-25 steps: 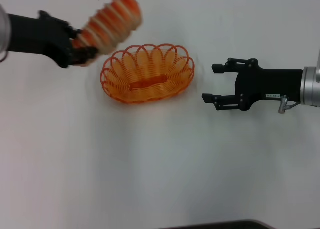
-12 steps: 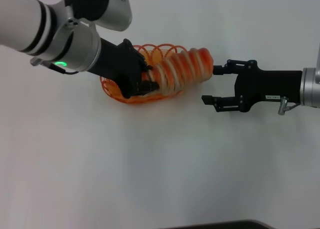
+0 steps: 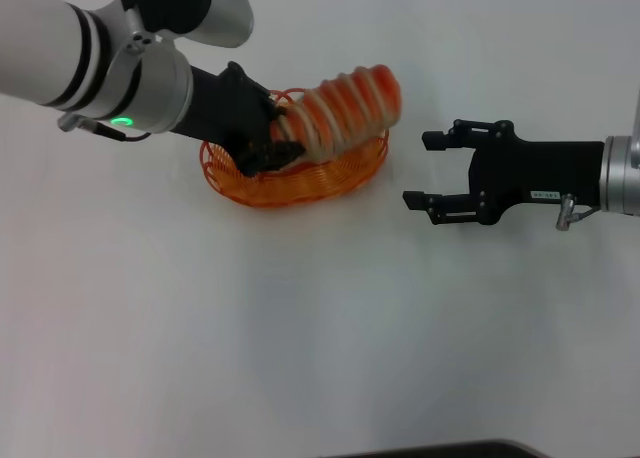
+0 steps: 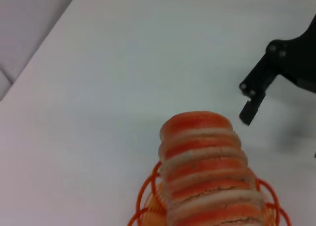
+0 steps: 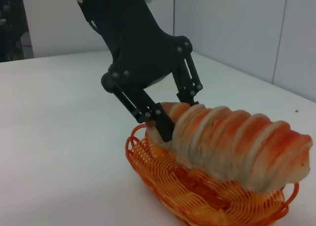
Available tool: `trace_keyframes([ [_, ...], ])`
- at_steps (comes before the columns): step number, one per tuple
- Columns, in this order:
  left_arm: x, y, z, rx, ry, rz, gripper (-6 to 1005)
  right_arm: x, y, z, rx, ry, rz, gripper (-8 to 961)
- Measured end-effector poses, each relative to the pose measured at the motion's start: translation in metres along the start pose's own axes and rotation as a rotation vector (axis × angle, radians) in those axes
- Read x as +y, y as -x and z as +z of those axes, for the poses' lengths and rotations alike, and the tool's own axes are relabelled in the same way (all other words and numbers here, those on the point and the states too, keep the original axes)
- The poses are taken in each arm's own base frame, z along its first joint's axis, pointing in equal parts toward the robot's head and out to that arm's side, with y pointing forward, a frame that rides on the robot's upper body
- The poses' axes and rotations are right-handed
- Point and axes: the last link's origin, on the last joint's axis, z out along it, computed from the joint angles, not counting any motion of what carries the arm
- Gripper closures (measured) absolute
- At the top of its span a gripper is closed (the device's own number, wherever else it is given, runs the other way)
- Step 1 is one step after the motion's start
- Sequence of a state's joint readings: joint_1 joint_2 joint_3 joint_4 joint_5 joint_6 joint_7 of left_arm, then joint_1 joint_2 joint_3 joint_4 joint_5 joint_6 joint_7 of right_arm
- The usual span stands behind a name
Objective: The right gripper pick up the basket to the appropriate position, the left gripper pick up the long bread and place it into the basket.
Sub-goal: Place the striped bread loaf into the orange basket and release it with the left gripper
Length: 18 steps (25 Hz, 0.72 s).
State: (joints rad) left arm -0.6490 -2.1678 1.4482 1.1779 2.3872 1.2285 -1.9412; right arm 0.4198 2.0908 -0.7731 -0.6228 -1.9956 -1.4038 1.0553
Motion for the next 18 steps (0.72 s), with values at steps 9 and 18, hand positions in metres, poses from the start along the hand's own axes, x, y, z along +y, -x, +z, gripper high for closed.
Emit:
trace_keyframes([
  [9, 0.0, 0.012, -0.002, -0.011, -0.017, -0.033, 499, -0.001, 0.0, 0.0, 0.002, -0.003, -0.004, 113],
  [18, -0.008, 0.023, -0.043, 0.242, 0.017, -0.177, 84, -0.002, 0.0, -0.001, -0.006, -0.01, 0.005, 115],
])
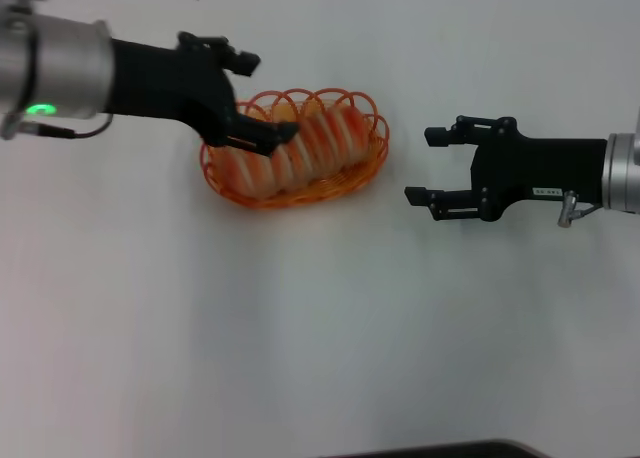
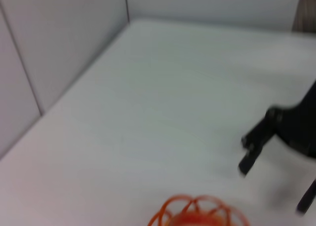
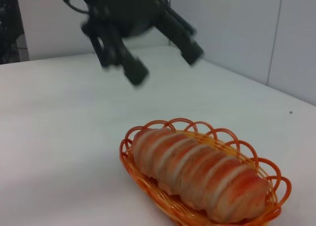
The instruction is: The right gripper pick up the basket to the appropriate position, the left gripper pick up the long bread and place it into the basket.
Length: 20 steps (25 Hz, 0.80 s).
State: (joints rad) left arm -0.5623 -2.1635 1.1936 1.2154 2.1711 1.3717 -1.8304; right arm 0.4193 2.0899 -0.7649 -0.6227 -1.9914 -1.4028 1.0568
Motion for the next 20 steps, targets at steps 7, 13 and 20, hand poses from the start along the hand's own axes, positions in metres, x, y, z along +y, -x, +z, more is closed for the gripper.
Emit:
trace_keyframes([
  [7, 0.009, 0.054, -0.063, 0.242, -0.008, -0.109, 66, 0.001, -0.002, -0.002, -0.002, -0.005, 0.008, 117],
  [13, 0.039, 0.122, -0.087, 0.353, -0.047, -0.227, 61, 0.001, -0.001, -0.003, -0.018, -0.011, 0.017, 118],
  [20, 0.067, 0.177, -0.079, 0.316, -0.078, -0.323, 61, 0.001, -0.001, -0.005, -0.022, -0.008, 0.011, 118],
])
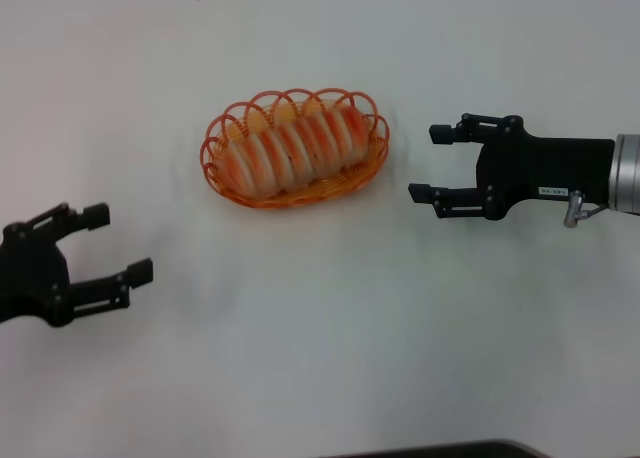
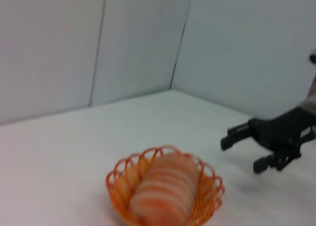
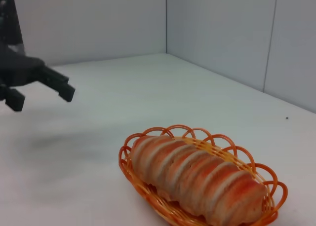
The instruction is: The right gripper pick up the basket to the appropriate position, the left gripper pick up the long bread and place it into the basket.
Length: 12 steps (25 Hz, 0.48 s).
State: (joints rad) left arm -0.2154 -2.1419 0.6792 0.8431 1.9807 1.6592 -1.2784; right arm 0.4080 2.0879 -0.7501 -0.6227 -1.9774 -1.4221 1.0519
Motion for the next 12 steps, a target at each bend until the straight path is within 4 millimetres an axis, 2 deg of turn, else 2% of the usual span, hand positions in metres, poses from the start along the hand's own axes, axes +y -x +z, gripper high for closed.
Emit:
trace_keyframes([
  [5, 0.004, 0.017, -0.001, -0.011, -0.013, -0.014, 60, -0.001, 0.0, 0.0, 0.003, -0.005, -0.002, 118],
  [12, 0.005, 0.022, 0.0, 0.002, -0.027, -0.016, 60, -0.001, -0.001, -0.001, 0.004, -0.012, 0.001, 117],
])
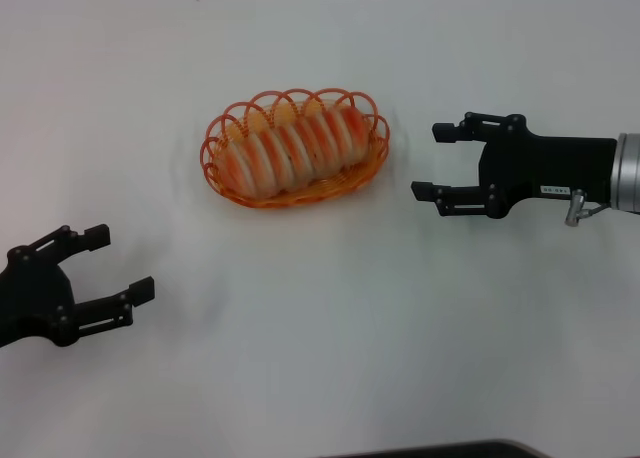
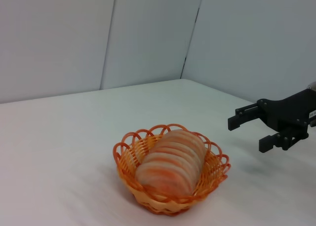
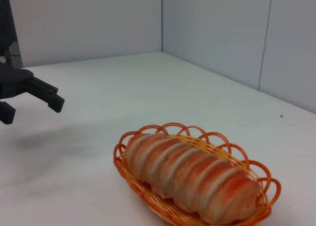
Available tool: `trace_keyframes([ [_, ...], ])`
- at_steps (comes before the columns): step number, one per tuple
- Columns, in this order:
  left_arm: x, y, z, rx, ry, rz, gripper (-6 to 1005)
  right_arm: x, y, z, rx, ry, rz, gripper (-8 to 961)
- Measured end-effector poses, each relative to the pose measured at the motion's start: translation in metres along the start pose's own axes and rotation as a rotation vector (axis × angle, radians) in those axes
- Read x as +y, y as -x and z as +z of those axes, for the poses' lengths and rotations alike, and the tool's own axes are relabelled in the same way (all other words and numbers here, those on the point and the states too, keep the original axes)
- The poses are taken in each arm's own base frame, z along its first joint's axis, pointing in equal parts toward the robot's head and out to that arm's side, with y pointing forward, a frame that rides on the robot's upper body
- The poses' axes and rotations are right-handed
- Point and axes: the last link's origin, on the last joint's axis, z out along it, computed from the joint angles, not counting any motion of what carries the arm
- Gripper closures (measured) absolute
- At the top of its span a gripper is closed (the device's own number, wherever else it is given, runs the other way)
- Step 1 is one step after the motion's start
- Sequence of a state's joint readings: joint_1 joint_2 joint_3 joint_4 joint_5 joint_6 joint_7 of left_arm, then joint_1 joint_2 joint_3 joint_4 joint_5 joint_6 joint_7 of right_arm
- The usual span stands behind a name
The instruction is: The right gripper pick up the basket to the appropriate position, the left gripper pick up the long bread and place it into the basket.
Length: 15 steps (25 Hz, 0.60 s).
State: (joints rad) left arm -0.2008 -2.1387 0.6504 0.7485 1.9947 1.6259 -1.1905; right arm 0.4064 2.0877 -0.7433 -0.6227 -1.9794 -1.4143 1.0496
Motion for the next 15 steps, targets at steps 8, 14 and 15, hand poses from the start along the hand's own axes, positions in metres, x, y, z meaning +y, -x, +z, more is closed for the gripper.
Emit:
trace_keyframes([
  [8, -0.0006, 0.0001, -0.0013, -0.002, -0.001, 0.001, 61, 0.0002, -0.0008, -0.0007, 0.001, -0.002, 0.002, 117],
  [14, -0.001, -0.0004, -0.0012, 0.0, -0.002, 0.0, 61, 0.0012, -0.0029, -0.0021, 0.004, -0.004, 0.007, 118],
  [15, -0.0011, -0.0006, -0.0011, 0.001, -0.002, -0.001, 61, 0.0013, -0.0031, -0.0022, 0.003, -0.005, 0.008, 118],
])
